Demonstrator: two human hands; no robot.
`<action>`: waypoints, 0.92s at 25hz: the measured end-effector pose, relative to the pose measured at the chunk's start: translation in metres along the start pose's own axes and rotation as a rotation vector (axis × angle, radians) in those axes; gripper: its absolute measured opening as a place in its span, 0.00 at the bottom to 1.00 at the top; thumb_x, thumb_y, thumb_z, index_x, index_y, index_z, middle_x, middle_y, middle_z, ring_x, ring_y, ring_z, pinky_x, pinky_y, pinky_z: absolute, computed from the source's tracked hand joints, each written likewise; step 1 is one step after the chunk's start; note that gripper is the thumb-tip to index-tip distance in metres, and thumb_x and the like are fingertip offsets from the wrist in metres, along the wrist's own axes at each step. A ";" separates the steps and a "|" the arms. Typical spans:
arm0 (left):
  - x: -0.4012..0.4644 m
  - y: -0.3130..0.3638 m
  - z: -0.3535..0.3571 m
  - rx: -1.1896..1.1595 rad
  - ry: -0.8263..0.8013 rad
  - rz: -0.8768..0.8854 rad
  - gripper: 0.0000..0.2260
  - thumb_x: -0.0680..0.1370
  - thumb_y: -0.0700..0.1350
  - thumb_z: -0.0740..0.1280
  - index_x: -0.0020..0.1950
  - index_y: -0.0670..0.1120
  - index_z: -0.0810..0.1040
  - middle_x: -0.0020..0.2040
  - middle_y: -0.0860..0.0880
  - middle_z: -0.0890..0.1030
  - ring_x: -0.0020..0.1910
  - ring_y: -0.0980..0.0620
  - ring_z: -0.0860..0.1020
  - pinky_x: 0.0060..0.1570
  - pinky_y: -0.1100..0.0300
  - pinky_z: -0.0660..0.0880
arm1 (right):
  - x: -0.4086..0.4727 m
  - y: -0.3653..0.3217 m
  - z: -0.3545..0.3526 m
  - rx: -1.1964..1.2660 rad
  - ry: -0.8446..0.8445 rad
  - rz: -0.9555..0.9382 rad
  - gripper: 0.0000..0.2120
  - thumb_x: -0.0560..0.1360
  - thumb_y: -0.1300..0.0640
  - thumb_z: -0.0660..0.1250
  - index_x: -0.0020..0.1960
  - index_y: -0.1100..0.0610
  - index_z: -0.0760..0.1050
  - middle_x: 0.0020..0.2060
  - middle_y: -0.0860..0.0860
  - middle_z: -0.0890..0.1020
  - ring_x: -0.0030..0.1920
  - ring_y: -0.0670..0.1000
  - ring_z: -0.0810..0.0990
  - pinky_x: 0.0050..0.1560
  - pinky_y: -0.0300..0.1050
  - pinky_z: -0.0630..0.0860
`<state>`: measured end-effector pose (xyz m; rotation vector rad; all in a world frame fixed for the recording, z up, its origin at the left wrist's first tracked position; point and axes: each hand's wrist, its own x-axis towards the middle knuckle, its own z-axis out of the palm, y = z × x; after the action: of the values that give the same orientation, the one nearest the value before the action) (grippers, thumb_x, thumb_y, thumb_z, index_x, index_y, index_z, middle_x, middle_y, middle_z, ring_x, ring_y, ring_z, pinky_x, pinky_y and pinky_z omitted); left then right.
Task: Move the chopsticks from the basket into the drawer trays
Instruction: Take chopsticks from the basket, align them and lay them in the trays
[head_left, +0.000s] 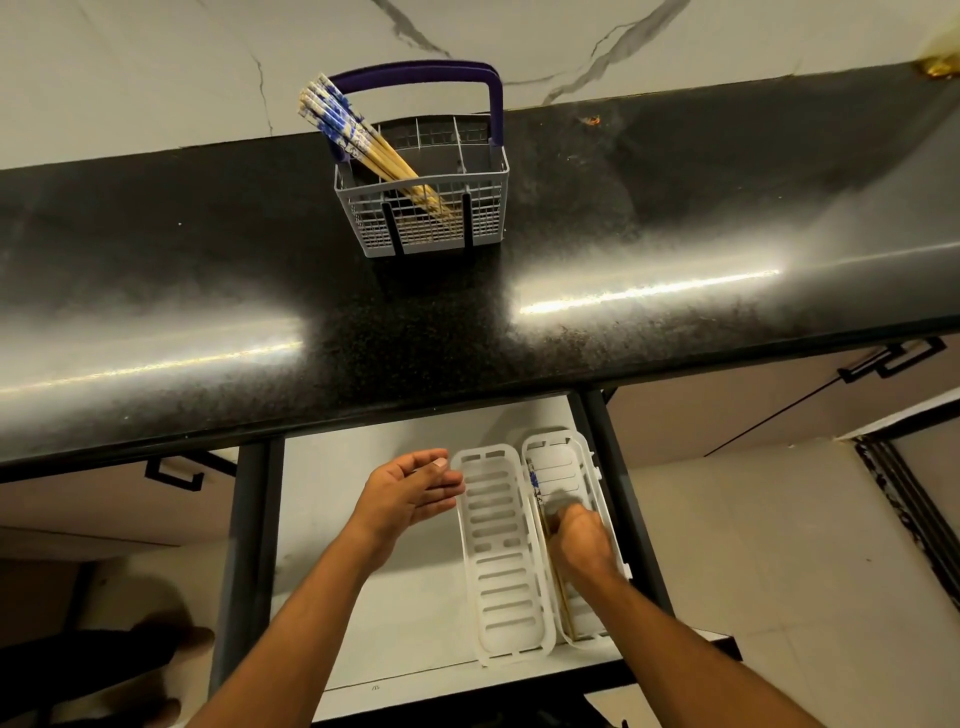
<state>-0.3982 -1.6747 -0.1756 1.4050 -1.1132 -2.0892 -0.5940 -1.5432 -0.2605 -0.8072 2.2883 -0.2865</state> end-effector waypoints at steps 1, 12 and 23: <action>0.000 0.000 0.000 0.003 0.002 0.000 0.12 0.80 0.44 0.66 0.62 0.42 0.78 0.50 0.40 0.87 0.50 0.42 0.86 0.45 0.57 0.83 | -0.001 0.000 -0.001 -0.005 -0.005 -0.011 0.11 0.78 0.66 0.60 0.47 0.51 0.76 0.41 0.48 0.79 0.38 0.44 0.77 0.33 0.32 0.71; 0.001 0.015 0.006 0.086 0.046 0.114 0.12 0.80 0.45 0.68 0.62 0.44 0.79 0.52 0.45 0.87 0.50 0.46 0.86 0.45 0.59 0.83 | 0.006 -0.049 -0.056 0.033 0.094 -0.232 0.07 0.79 0.58 0.65 0.49 0.52 0.82 0.42 0.49 0.84 0.37 0.45 0.80 0.35 0.36 0.75; 0.007 0.236 0.020 0.104 0.201 0.648 0.05 0.81 0.42 0.67 0.54 0.47 0.81 0.48 0.44 0.86 0.45 0.50 0.84 0.50 0.53 0.82 | -0.007 -0.248 -0.219 0.279 0.503 -0.870 0.05 0.77 0.55 0.70 0.50 0.56 0.83 0.40 0.50 0.85 0.39 0.49 0.82 0.40 0.43 0.80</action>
<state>-0.4451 -1.8160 0.0086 1.0687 -1.3747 -1.4214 -0.6199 -1.7373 0.0065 -1.6829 2.0976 -1.2844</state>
